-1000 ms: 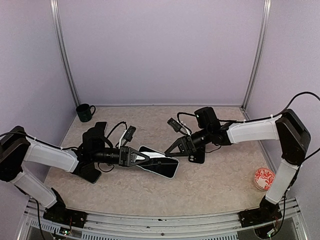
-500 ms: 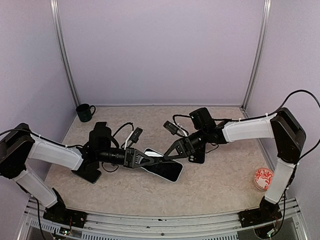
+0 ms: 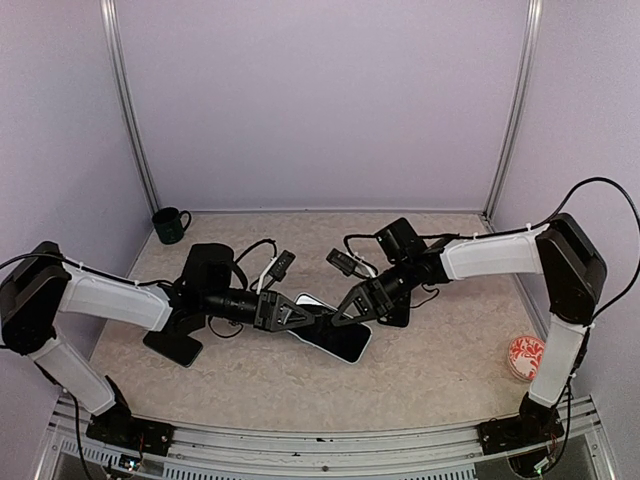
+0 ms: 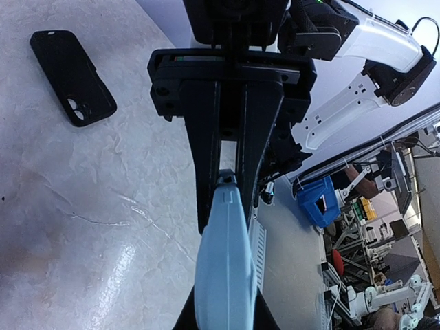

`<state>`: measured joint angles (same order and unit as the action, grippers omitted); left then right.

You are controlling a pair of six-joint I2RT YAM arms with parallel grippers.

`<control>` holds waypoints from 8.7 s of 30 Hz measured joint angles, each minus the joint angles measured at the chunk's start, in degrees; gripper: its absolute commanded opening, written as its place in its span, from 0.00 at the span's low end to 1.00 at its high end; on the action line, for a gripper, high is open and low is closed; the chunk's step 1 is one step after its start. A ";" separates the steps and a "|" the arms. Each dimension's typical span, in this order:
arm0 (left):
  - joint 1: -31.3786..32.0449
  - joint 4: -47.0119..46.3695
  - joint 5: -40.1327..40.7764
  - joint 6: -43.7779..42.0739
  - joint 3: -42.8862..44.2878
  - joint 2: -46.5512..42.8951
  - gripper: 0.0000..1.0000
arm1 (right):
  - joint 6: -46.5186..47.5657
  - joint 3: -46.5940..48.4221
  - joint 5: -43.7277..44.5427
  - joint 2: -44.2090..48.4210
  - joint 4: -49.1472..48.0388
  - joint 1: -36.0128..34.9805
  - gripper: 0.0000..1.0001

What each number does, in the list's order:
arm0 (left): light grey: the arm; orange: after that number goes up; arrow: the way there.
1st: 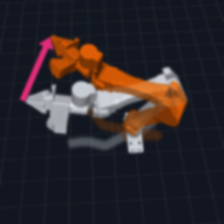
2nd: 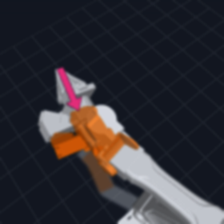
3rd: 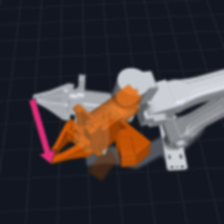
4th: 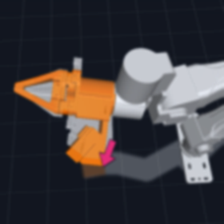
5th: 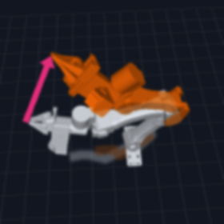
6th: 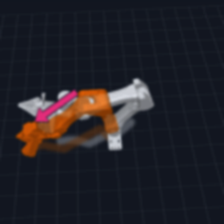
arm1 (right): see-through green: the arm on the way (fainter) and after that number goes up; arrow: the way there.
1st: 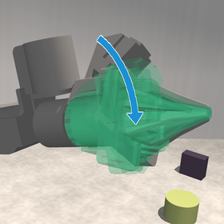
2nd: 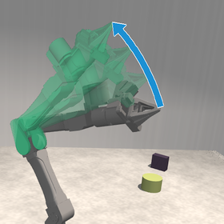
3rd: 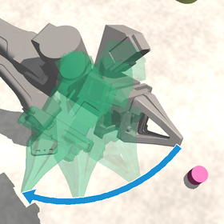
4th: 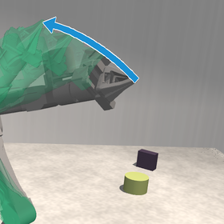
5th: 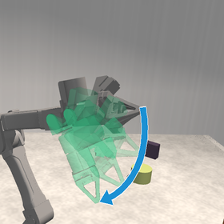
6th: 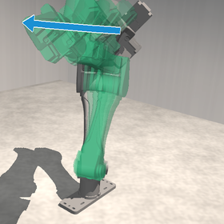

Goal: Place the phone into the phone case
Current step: Pass from the left arm to the right, then press the corner of the phone case at the bottom left corner of the phone case, then pass from the right arm to the left, then pass from the left arm to the right

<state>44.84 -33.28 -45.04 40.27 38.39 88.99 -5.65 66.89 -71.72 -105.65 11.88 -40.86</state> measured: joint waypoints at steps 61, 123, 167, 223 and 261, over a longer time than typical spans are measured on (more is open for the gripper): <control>6.93 -15.96 10.27 8.66 5.29 9.73 0.38 | -39.60 -32.17 38.16 21.18 -66.71 -0.55 0.00; 3.58 -16.35 12.02 10.19 4.26 8.59 0.37 | -39.04 -33.07 38.42 20.98 -63.56 -2.91 0.00; 2.73 -6.27 18.08 5.90 5.90 6.16 0.31 | -34.56 -32.06 41.16 18.64 -55.01 -4.76 0.00; 0.52 -5.81 12.96 0.68 0.92 -4.04 0.00 | -45.90 -31.36 22.34 15.96 -52.68 -3.80 0.19; 2.08 0.17 14.71 -6.32 1.51 -6.12 0.00 | -29.38 -19.87 15.82 11.82 -33.73 -2.45 0.11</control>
<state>46.92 -33.10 -30.33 33.95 39.90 82.87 -35.03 47.03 -55.90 -93.82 -21.85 -43.31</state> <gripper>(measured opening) 0.105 0.215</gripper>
